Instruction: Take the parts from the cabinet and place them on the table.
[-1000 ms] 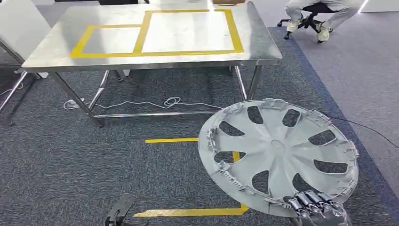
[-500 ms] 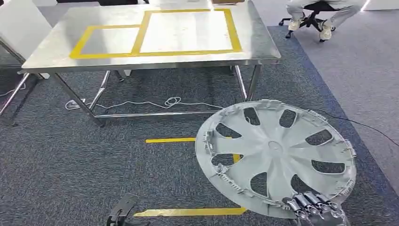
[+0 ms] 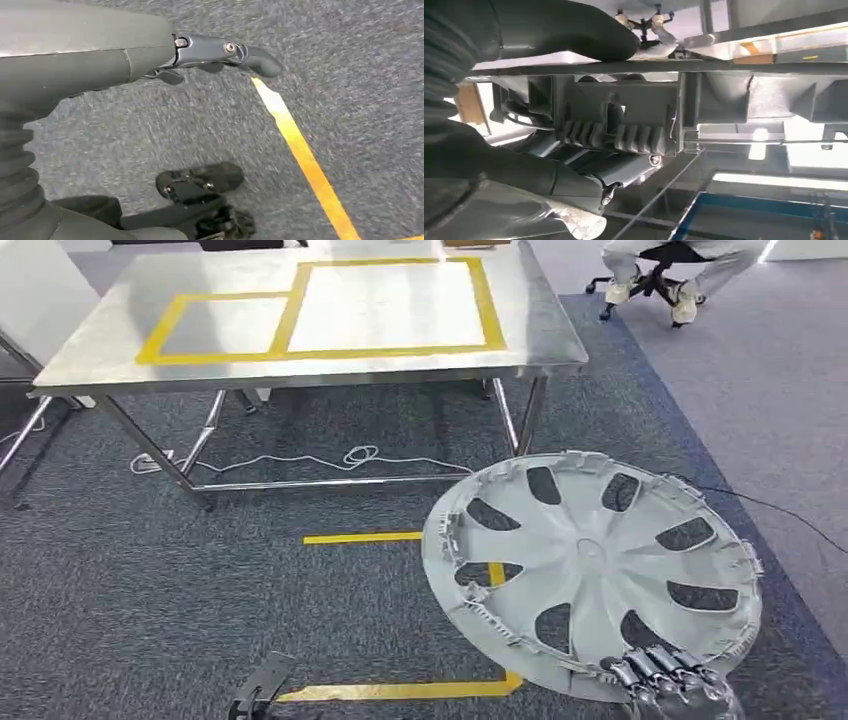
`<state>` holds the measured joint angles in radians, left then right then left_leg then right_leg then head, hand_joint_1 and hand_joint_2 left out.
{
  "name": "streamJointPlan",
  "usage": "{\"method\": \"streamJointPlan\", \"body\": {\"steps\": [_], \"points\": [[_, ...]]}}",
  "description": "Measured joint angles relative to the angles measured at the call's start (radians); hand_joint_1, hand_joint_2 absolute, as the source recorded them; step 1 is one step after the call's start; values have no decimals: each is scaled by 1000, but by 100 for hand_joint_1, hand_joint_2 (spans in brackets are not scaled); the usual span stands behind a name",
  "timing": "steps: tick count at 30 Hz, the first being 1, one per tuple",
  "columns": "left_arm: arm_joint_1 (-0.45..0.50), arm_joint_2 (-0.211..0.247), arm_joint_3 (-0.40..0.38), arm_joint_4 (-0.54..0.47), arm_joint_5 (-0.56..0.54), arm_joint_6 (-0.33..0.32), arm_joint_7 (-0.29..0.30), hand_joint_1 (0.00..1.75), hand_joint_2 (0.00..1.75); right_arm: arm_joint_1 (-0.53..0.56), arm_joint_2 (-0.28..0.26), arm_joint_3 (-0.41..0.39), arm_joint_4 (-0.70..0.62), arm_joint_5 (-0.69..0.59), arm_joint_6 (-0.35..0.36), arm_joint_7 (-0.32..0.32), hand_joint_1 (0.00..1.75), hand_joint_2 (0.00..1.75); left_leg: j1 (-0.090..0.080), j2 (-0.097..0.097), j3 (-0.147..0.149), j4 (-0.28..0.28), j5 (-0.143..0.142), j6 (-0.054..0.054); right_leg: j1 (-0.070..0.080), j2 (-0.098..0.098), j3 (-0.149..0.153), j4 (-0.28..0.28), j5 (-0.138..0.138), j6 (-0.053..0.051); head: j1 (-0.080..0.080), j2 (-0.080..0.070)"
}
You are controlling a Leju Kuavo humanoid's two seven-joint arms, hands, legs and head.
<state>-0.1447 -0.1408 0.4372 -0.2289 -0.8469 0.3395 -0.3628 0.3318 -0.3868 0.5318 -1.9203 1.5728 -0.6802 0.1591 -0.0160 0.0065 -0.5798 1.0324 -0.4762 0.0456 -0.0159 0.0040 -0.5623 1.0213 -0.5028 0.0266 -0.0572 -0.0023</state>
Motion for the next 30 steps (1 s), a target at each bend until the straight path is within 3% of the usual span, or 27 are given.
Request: {"method": "streamJointPlan", "body": {"steps": [1, 2, 3, 6, 7, 8, 10, 11, 12, 14, 16, 18, 24, 30], "points": [[1, 0, 0, 0, 0, 0, 0, 0, 175, 1, 0, 0, 0, 0, 0, 0, 143, 175, 0, -1, 0, -6, 1, 0, 0, -2, 2, -4, 2, 7, -1, 0], [1, 0, 0, 0, 0, 0, 0, 0, 175, 2, 0, -1, 0, 0, 0, -2, 143, 175, 12, 0, 9, -24, 11, -3, 1, -2, -2, 0, -6, 12, 1, 0], [0, 0, 0, 0, 0, 0, 0, 0, 175, 2, 0, -2, 0, 0, 0, -4, 143, 175, 11, 0, 12, -29, 13, -2, 0, -4, -14, 23, -23, 16, 3, 0], [0, -1, 0, 0, 0, -1, 0, 0, 175, 1, 0, -3, 0, 0, 0, -14, 143, 175, 9, 0, 11, -28, 13, 2, -1, -3, -115, 239, -127, 27, 3, 0], [1, -2, 0, 0, 0, -1, 0, 0, 175, 1, 0, -3, 0, 0, 0, -18, 143, 175, 9, 1, 10, -28, 13, 2, -1, -3, -144, 295, -139, 30, 4, 0], [1, -2, 0, 0, 0, -1, 0, 0, 175, 3, 0, -5, 2, 0, 0, -25, 143, 175, 9, 1, 11, -27, 13, 2, -2, -3, -148, 297, -123, 31, 3, 0], [0, -2, 0, 0, 1, -1, 0, 0, 175, 5, 0, -10, 4, 0, 0, -32, 143, 175, 10, 0, 12, -24, 11, 0, -5, -4, -94, 177, -43, 33, 4, 0], [0, -2, 0, 0, 1, -1, 0, 0, 175, 5, 0, -14, 4, 0, 0, -34, 143, 175, 11, -1, 12, -18, 6, -4, -8, -6, -41, 71, 7, 34, 4, 0], [0, -2, 0, 0, 1, -1, 0, 0, 175, 2, 0, -17, 4, 0, 0, -35, 143, 175, 10, -1, 10, -12, 2, -11, -7, -8, -12, 13, -1, 34, 4, 0], [0, -1, 0, 0, 1, -1, 0, 0, 175, 2, 0, -18, 5, 0, 0, -37, 143, 175, 2, -2, 2, -3, 1, -19, -4, -3, -4, 3, 2, 13, 0, 0], [0, 1, 0, 0, 1, 0, 0, 0, 175, 6, 0, -19, 5, 0, 0, -37, 143, 175, 1, -2, 2, -1, 3, 0, -5, -1, -5, 1, 6, 14, 0, 0], [-1, 1, 0, 0, 1, 0, 0, 0, 175, 7, 0, -20, 5, 0, 0, -37, 143, 175, 1, -2, 4, -5, 4, 1, -3, -1, -5, 1, 6, 13, 0, 0], [-1, 1, 0, 0, 1, 0, 0, 0, 175, 6, 0, -25, 5, 0, 0, -39, 143, 175, 3, -2, 6, -15, 10, -10, -1, -2, -6, 2, 4, 3, 0, 0], [0, 1, 0, 0, 1, 0, 0, 0, 175, 6, 0, -26, 5, 0, 0, -43, 143, 175, 4, -2, 5, -16, 10, -26, 0, -2, -6, 2, 5, 3, 0, 0]]}}
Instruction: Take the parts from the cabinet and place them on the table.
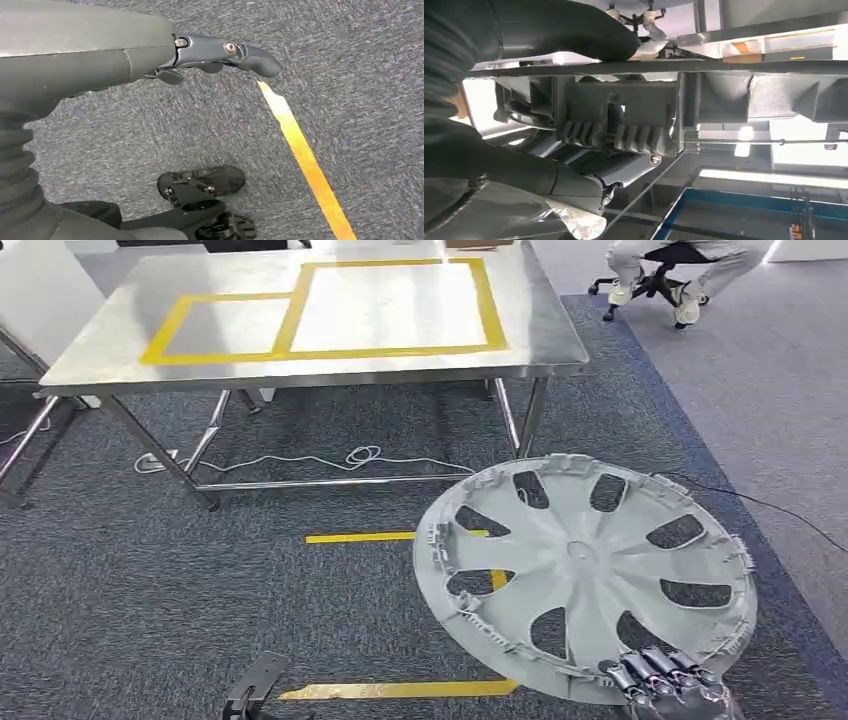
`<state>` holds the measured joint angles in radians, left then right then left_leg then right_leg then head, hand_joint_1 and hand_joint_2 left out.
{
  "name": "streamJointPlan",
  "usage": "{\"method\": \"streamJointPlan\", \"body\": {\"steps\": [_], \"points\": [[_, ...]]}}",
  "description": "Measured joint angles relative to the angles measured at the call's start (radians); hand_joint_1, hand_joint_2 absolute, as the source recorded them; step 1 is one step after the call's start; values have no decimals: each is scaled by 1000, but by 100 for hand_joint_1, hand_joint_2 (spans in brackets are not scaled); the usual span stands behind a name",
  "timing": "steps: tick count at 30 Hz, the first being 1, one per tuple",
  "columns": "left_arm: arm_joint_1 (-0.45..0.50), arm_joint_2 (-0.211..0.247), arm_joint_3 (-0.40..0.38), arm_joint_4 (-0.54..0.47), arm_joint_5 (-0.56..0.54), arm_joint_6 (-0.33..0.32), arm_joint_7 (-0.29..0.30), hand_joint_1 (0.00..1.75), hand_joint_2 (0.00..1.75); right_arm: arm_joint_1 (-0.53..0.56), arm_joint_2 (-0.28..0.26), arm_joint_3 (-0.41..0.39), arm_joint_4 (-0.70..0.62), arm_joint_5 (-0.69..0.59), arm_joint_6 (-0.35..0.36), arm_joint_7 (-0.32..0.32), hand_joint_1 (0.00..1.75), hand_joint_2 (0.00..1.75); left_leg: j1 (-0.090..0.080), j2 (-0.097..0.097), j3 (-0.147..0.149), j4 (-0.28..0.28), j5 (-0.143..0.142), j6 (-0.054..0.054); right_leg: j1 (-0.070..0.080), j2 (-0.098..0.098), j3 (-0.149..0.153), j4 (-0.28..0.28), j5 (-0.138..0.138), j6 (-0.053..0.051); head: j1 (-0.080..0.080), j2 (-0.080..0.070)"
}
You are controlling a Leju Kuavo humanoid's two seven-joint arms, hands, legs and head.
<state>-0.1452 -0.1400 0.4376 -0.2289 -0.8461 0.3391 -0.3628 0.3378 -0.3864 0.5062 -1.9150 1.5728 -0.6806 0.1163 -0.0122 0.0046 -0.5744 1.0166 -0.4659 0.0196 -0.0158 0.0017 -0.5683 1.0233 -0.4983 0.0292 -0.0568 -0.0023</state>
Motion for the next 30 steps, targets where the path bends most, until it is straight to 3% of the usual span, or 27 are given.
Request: {"method": "streamJointPlan", "body": {"steps": [3, 4, 5, 6, 7, 8, 9, 10, 11, 12, 18, 19, 20, 21, 22, 23, 26, 27, 28, 29, 30], "points": [[0, 0, 0, 0, 0, 0, 0, 0, 175, 0, 0, 0, 0, 0, 0, 0, 143, 175, -1, 0, -1, 1, 0, 0, -2, 0, 0, -1, 1, 0, 0, 0], [0, 2, 0, 0, 0, 0, 0, 0, 175, 0, 0, 0, 0, 0, 0, 0, 143, 175, -8, 0, -6, 11, -5, 10, -10, -4, 2, -8, 8, 11, 0, 0], [-1, 3, 0, 0, 0, 0, 0, 0, 175, -1, 0, 0, 0, 0, 0, -1, 143, 175, -8, 0, -4, 2, -2, 21, -10, -3, 5, -15, 10, 14, -1, 0], [-1, 3, 0, 0, 0, 0, 0, 0, 175, -1, 0, 0, -1, 0, 0, -1, 143, 175, -4, -1, 13, -31, 14, 26, 0, -2, 11, -21, 11, 19, -3, 0], [-1, -1, 0, 0, 0, 0, 0, 0, 175, 1, 0, -1, 0, 0, 0, -1, 143, 175, 4, 2, 28, -51, 25, 21, -2, -2, 4, -13, 2, 17, 2, 0], [-2, 0, 0, 0, 0, 1, 0, 0, 175, 0, 0, -1, 0, 0, 0, -2, 143, 175, -7, 0, 32, -58, 26, 8, 2, -3, 3, -14, 5, 17, 8, 0], [-3, 0, 0, 0, 0, 1, 0, 0, 175, -3, 0, -2, 0, 0, -1, -3, 143, 175, -5, -3, 27, -49, 21, 1, 1, -2, 27, -60, 40, 3, 14, 0], [-2, 0, 0, 0, 0, 0, 0, 0, 175, -7, 0, -1, 3, 0, -2, -5, 143, 175, -8, -3, 23, -48, 25, 3, 1, -4, 25, -47, 7, -23, 10, 0], [0, 0, 0, 0, 0, 0, 0, 0, 175, -6, 0, -1, 0, 0, -2, -3, 143, 175, -8, -2, 24, -41, 18, 6, 0, -3, 24, -44, 20, -3, 11, 0], [-1, 1, 0, 0, 0, 0, 0, 0, 175, -3, 1, 0, 0, 0, -2, -3, 143, 175, -8, -2, 22, -36, 16, 6, 0, -3, 23, -44, 28, 0, 12, 0], [0, 0, 1, 0, 0, 0, 0, 0, 175, -3, 1, -1, 3, 0, -2, -6, 143, 175, -8, -3, 21, -35, 16, 7, 0, -3, 24, -44, 23, -2, 13, 0], [0, 1, 1, 0, 0, 0, 0, 0, 175, -3, 1, -2, 3, 0, -2, -6, 143, 175, -10, -3, 19, -29, 12, 11, -6, -3, 25, -51, 27, 3, 12, 0], [1, 2, 1, 0, 0, 0, 0, 0, 175, -3, 1, -2, 3, 0, -2, -6, 143, 175, -13, -4, 18, -31, 12, 24, -7, -5, 27, -55, 31, 12, 11, 0], [0, 2, 1, 0, 0, 0, 0, 0, 175, -1, 1, -3, 3, 0, -2, -8, 143, 175, -14, -3, 20, -40, 17, 31, -5, -5, 30, -61, 34, 16, 10, 0], [0, 0, 1, 0, 0, 0, 0, 0, 175, -1, 2, -5, 3, 0, -2, -9, 143, 175, 3, -2, 36, -72, 36, 37, -3, -5, 26, -58, 29, 16, 11, 0], [0, -1, 2, 0, 1, 0, -1, 0, 175, 1, 2, -8, 3, 0, -3, -10, 143, 175, 1, -2, 41, -83, 40, 39, -2, -4, 14, -36, 10, 16, 14, 0], [2, -2, 5, 0, 2, 0, -3, 0, 175, 0, 2, -16, 3, 0, -3, -19, 143, 175, 2, -1, 37, -84, 42, 41, -9, -2, -91, 192, -108, 25, 15, 0], [3, -3, 7, 0, 2, 0, -3, 0, 175, 1, 2, -16, 3, 0, -3, -22, 143, 175, 3, -1, 36, -83, 41, 40, -12, -2, -117, 247, -124, 31, 15, 0], [5, -3, 8, 0, 2, 0, -3, 0, 175, 4, 2, -17, 4, 0, -3, -26, 143, 175, 6, -2, 36, -80, 40, 35, -16, -3, -120, 250, -111, 36, 15, 0], [6, -3, 8, 0, 2, 0, -3, 0, 175, 6, 2, -19, 4, 0, -3, -27, 143, 175, 10, -5, 36, -75, 36, 28, -20, -3, -97, 207, -78, 42, 15, 0], [7, -3, 9, 0, 2, 0, -3, 0, 175, 8, 2, -19, 4, 0, -3, -27, 143, 175, 17, -8, 34, -65, 31, 20, -25, -3, -55, 127, -33, 49, 15, 0]]}}
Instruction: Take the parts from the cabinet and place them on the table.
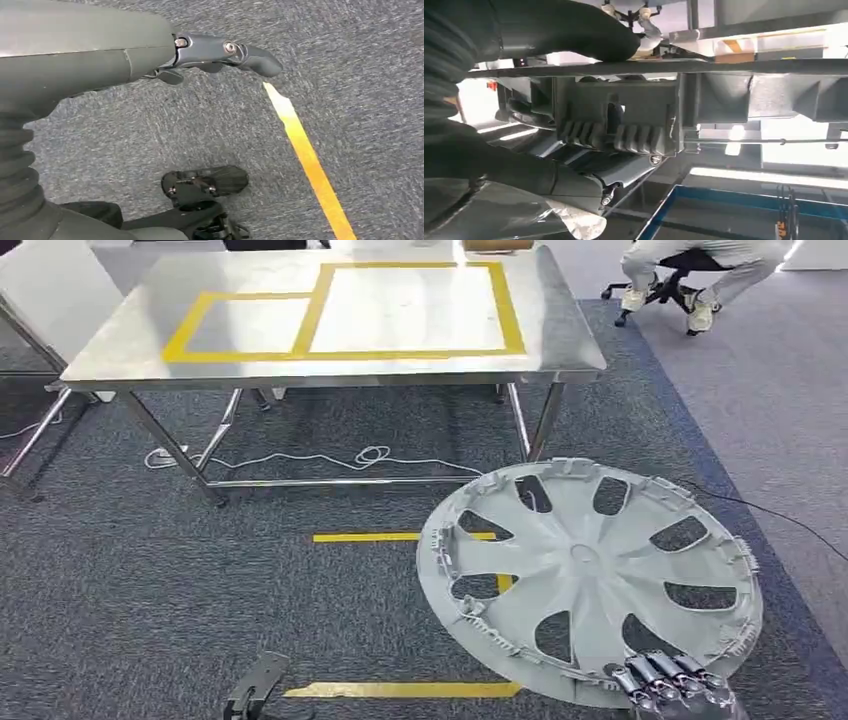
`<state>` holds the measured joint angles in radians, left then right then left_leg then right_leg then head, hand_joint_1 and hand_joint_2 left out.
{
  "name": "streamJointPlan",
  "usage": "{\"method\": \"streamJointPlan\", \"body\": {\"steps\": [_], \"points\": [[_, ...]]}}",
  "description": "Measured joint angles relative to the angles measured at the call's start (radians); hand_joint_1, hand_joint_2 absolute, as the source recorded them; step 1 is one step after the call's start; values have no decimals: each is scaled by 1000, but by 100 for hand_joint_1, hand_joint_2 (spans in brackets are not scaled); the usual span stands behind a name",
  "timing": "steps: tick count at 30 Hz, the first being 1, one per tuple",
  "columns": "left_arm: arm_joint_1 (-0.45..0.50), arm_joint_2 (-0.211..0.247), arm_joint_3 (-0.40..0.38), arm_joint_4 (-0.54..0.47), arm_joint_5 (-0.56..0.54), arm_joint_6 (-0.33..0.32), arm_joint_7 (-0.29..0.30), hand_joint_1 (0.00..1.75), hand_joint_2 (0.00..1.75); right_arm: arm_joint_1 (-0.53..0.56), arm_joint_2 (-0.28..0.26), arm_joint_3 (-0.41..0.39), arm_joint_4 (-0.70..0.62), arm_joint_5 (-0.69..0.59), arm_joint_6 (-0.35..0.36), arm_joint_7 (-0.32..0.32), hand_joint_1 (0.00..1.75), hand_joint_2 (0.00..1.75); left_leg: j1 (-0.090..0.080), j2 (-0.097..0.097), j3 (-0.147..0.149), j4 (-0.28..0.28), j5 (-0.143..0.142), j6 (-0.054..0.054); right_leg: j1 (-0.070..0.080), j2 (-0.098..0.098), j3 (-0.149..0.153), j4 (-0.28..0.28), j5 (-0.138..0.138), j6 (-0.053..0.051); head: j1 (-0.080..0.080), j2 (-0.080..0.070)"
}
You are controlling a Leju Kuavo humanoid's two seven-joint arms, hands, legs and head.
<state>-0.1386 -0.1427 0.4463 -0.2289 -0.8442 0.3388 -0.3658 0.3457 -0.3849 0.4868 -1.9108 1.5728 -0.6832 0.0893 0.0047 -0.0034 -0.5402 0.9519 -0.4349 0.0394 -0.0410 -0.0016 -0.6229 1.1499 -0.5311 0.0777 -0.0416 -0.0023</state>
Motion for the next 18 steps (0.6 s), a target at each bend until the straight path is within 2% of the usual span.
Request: {"method": "streamJointPlan", "body": {"steps": [1, 2, 3, 4, 6, 7, 8, 10, 12, 13, 15, 18], "points": [[0, 0, 0, 0, 0, 0, 0, 0, 175, 1, 0, -3, 0, 0, 0, -1, 143, 175, 7, -2, -4, 19, -11, -13, -8, 0, 57, -107, 49, 10, 0, 0], [-1, 2, 1, 0, 0, 0, 0, 0, 175, -1, 1, -4, 1, 0, 0, -3, 143, 175, 6, -4, -13, 39, -22, -27, -7, 12, 80, -145, 22, 21, 3, 0], [-3, 7, 2, 0, 0, 1, 0, 0, 175, 0, 2, -5, 1, 0, 0, -4, 143, 175, 3, -7, -21, 56, -30, -34, -3, 20, 78, -146, 24, 6, 10, 0], [-2, 4, 2, 0, 0, 2, -2, 0, 175, 3, 2, -6, 0, 0, 0, -5, 143, 175, 1, -9, -27, 60, -29, -37, -3, 16, 76, -133, 23, -20, 3, 0], [1, 4, 2, 0, 0, 2, -2, 0, 175, 6, 3, -6, 0, 0, 0, -7, 143, 175, 5, -10, -28, 60, -25, -42, 2, 15, 70, -125, 23, -32, 1, 0], [1, 4, 2, 0, 0, 2, -3, 0, 175, 7, 3, -7, 0, 0, 0, -9, 143, 175, 5, -11, -26, 56, -25, -43, 1, 16, 69, -126, 24, -37, -1, 0], [1, 7, 2, 0, 0, 2, -3, 0, 175, 6, 3, -7, 1, 0, 0, -10, 143, 175, 5, -11, -25, 56, -32, -44, -2, 15, 69, -126, 24, -36, 2, 0], [-1, 7, 2, 0, 0, 2, -3, 0, 175, 5, 3, -8, 2, 0, 0, -14, 143, 175, 5, -11, -25, 55, -23, -40, -2, 16, 68, -126, 24, -37, -5, 0], [0, 8, 3, 0, 0, 2, -3, 0, 175, 6, 5, -8, 2, 0, 0, -17, 143, 175, 5, -11, -26, 53, -21, -31, 1, 15, 68, -126, 24, -37, -5, 0], [0, 8, 3, 0, 0, 2, -3, 0, 175, 6, 8, -9, 2, 0, 0, -18, 143, 175, 5, -10, -25, 50, -19, -26, 3, 15, 68, -126, 22, -41, -5, 0], [0, 8, 3, 0, 0, 2, -3, 0, 175, 6, 9, -13, 2, 0, 0, -20, 143, 175, 5, -10, -24, 49, -19, -26, 5, 15, 67, -126, 21, -46, -5, 0], [0, 8, 3, 0, -1, 2, -3, 0, 175, 6, 9, -17, 2, 0, 0, -21, 143, 175, 6, -10, -26, 49, -20, -29, 8, 13, 67, -125, 21, -47, -4, 0]]}}
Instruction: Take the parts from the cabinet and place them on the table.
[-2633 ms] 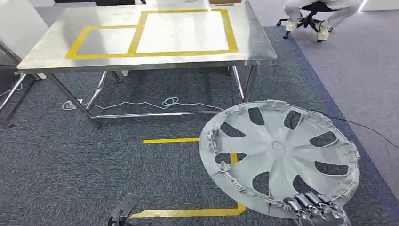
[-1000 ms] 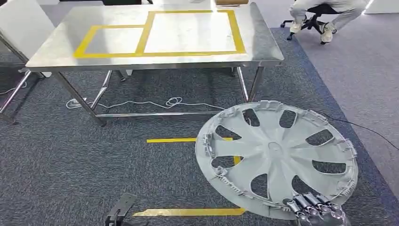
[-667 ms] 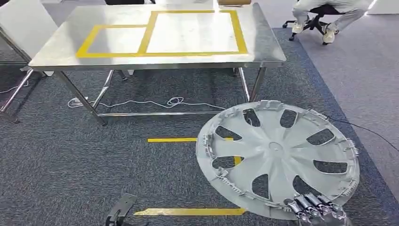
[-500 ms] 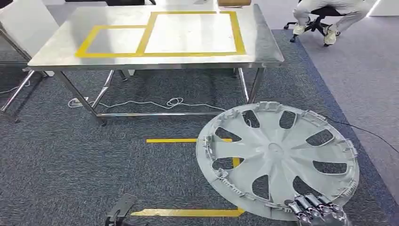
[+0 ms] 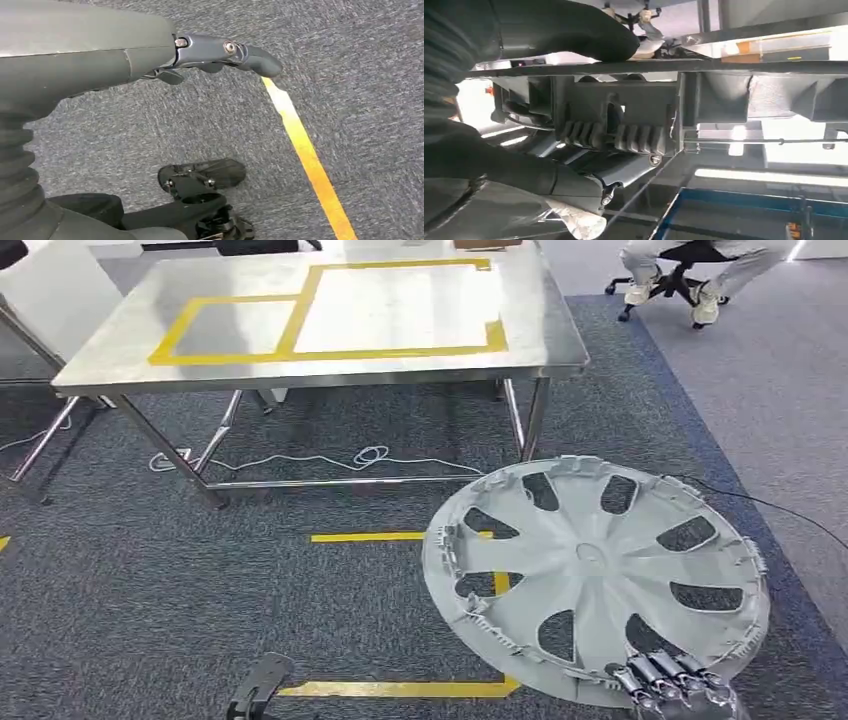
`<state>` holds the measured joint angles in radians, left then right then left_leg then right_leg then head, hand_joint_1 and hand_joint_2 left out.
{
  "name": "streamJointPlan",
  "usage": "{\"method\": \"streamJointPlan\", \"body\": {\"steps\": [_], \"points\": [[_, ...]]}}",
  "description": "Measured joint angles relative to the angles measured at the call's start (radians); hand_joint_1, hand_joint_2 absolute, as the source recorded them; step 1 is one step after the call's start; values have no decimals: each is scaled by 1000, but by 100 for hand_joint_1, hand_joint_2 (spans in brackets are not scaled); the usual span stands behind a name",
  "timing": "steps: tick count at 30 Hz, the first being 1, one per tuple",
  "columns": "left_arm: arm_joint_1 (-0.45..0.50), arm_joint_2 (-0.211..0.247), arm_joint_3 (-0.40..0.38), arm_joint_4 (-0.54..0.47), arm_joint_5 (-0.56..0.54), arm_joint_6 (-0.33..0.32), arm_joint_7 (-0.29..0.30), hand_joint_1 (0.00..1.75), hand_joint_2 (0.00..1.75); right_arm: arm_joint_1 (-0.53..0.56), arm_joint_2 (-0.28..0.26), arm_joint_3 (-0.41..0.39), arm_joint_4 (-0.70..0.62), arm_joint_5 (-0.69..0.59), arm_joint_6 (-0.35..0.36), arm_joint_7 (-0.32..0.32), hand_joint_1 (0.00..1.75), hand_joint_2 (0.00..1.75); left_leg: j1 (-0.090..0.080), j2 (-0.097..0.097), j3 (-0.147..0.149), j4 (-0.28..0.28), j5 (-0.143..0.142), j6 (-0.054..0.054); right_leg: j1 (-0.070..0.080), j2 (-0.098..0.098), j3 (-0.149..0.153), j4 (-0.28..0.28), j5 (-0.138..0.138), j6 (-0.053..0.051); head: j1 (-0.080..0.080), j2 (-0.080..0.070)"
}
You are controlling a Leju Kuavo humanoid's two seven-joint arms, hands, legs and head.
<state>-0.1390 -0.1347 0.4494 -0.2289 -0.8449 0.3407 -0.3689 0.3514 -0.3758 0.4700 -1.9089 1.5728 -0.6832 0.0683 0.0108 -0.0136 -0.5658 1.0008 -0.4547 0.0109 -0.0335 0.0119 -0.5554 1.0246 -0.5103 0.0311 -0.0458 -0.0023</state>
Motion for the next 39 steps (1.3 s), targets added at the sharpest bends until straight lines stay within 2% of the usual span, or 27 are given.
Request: {"method": "streamJointPlan", "body": {"steps": [3, 4, 6, 7, 8, 10, 11, 12, 13, 15, 16, 17, 18, 21, 22, 23, 24, 26, 27, 28, 29, 31, 32, 36, 37, 38, 39], "points": [[0, -2, 0, 0, 0, 0, 0, 0, 175, 0, 0, -2, 1, 0, 0, 0, 143, 175, 0, 0, -1, 0, -2, -19, 0, -1, 0, 0, -1, -2, 0, 0], [0, 2, 0, 0, 0, 0, 0, 0, 175, 0, 2, -2, 1, 0, 0, 1, 143, 175, -2, 0, -4, 11, -8, -21, -12, -4, 2, -10, 6, 10, 2, 0], [-1, 2, 0, 0, -2, 0, 0, 0, 175, 1, 3, -3, -1, 0, 0, 3, 143, 175, -10, 0, 23, -47, 15, 8, -5, -4, 26, -48, 18, 24, -9, 0], [-1, -5, 0, 0, -2, 0, 0, 0, 175, 2, 3, -5, 2, 0, 0, 3, 143, 175, 2, 7, 49, -89, 35, 13, -2, -7, 14, -27, 1, 17, -3, 0], [-2, -3, 0, 0, -2, 0, 0, 0, 175, -1, 3, -5, 2, 0, 0, 3, 143, 175, 4, 7, 55, -103, 44, 20, -1, -5, -7, 22, -29, 15, 0, 0], [-2, -5, 1, 0, -2, -2, 0, 0, 175, -2, 3, -8, 2, 0, 0, 2, 143, 175, 7, 8, 51, -98, 41, 17, -3, -5, -77, 160, -93, 25, 2, 0], [-1, -6, 1, 0, -2, -2, 0, 0, 175, -1, 4, -8, 2, 0, 0, 1, 143, 175, 7, 9, 49, -93, 38, 13, -6, -6, -107, 215, -110, 32, 1, 0], [0, -9, 1, 0, -2, -2, 0, 0, 175, 1, 4, -8, 2, 0, 0, 0, 143, 175, 9, 8, 46, -86, 34, 9, -8, -7, -118, 228, -101, 38, 1, 0], [2, -10, 1, 0, -2, -3, 0, 0, 175, 2, 4, -9, 3, 0, 0, -1, 143, 175, 13, 7, 43, -76, 28, 2, -11, -7, -104, 193, -68, 46, 2, 0], [2, -10, 1, 0, -2, -3, 0, 0, 175, 2, 4, -16, 3, 0, 0, -11, 143, 175, 28, 3, 31, -37, 7, -18, -22, -9, -21, 23, 25, 64, 2, 0], [1, -9, 2, 0, -2, -3, 0, 0, 175, -1, 5, -17, 5, 0, 0, -16, 143, 175, 28, 1, 21, -13, -6, -31, -19, 0, -8, -3, 2, 73, 2, 0], [-1, -3, 3, 0, -3, -2, 0, 0, 175, 1, 8, -18, 6, 0, -2, -19, 143, 175, 24, -2, 8, 10, -17, -41, -18, 8, -10, 3, 4, 59, 15, 0], [0, -5, 3, 0, -3, -2, 0, 0, 175, 2, 8, -22, 6, 0, -3, -20, 143, 175, 23, -2, 1, 17, -14, -40, -18, 8, -13, 18, 0, 29, 10, 0], [2, -5, 3, 0, -3, -2, 0, 0, 175, 5, 10, -26, 6, 0, -3, -24, 143, 175, 25, -3, -2, 18, -20, -45, -16, 1, -20, 30, -3, 12, 2, 0], [2, -5, 3, 0, -3, -2, 0, 0, 175, 6, 10, -29, 6, 0, -3, -24, 143, 175, 26, 1, -7, 35, -36, -47, -15, -1, -20, 29, -3, 1, -1, 0], [2, -5, 3, 0, -3, -2, 0, 0, 175, 5, 10, -30, 6, 0, -3, -26, 143, 175, 26, 6, -24, 78, -65, -46, -14, -3, -20, 29, -4, -1, -3, 0], [1, -5, 3, 0, -3, -2, 0, 0, 175, 5, 10, -31, 6, 0, -3, -29, 143, 175, 24, 7, -65, 170, -113, -46, -12, -6, -21, 29, -3, -3, -4, 0], [3, -5, 3, 0, -3, -2, 0, 0, 175, 7, 11, -34, 6, 0, -3, -34, 143, 175, 23, 7, -135, 328, -173, -40, -5, -10, -22, 29, -5, -7, -6, 0], [5, -5, 3, 0, -3, -2, 0, 0, 175, 8, 11, -35, 6, 0, -3, -35, 143, 175, 20, 7, -148, 353, -171, -34, -1, -10, -21, 29, -6, -9, -5, 0], [6, -5, 3, 0, -3, -2, 0, 0, 175, 9, 14, -38, 6, 0, -3, -38, 143, 175, 15, 7, -139, 333, -147, -24, 3, -10, -19, 29, -7, -9, -6, 0], [6, -5, 3, 0, -3, -2, 0, 0, 175, 9, 17, -39, 6, 0, -3, -40, 143, 175, 8, 7, -112, 271, -105, -12, 8, -10, -16, 29, -8, -11, -6, 0], [5, -5, 3, 0, -3, -2, 0, 0, 175, 9, 19, -40, 6, 0, -3, -45, 143, 175, -12, 7, -38, 103, -18, 24, 14, -11, -10, 27, -10, -13, -6, 0], [4, 0, 5, 0, -3, -2, 0, 0, 175, 11, 25, -40, 6, 0, -3, -50, 143, 175, -16, 13, -23, 79, -35, 40, 16, -14, -11, 25, -10, -11, -2, 0], [5, -2, 5, 0, -4, 0, 0, 0, 175, 13, 30, -46, 5, 0, -3, -52, 143, 175, -26, 11, -17, 34, -28, 43, 11, -20, -11, 6, 1, 11, -8, 0], [6, -5, 5, 0, -4, 0, 0, 0, 175, 15, 30, -50, 5, 0, -3, -53, 143, 175, -12, 11, -2, 6, -15, 35, 10, -21, -15, 6, -7, 16, -8, 0], [5, -4, 5, 0, -4, 0, 0, 0, 175, 16, 30, -53, 5, 0, -3, -53, 143, 175, -16, 11, 4, -4, -11, 35, 11, -19, -21, 26, -24, 17, -5, 0], [4, -4, 5, 0, -5, 0, 0, 0, 175, 15, 30, -55, 5, 0, -3, -57, 143, 175, -16, 11, 4, -5, -8, 40, 11, -15, -50, 87, -59, 17, -3, 0]]}}
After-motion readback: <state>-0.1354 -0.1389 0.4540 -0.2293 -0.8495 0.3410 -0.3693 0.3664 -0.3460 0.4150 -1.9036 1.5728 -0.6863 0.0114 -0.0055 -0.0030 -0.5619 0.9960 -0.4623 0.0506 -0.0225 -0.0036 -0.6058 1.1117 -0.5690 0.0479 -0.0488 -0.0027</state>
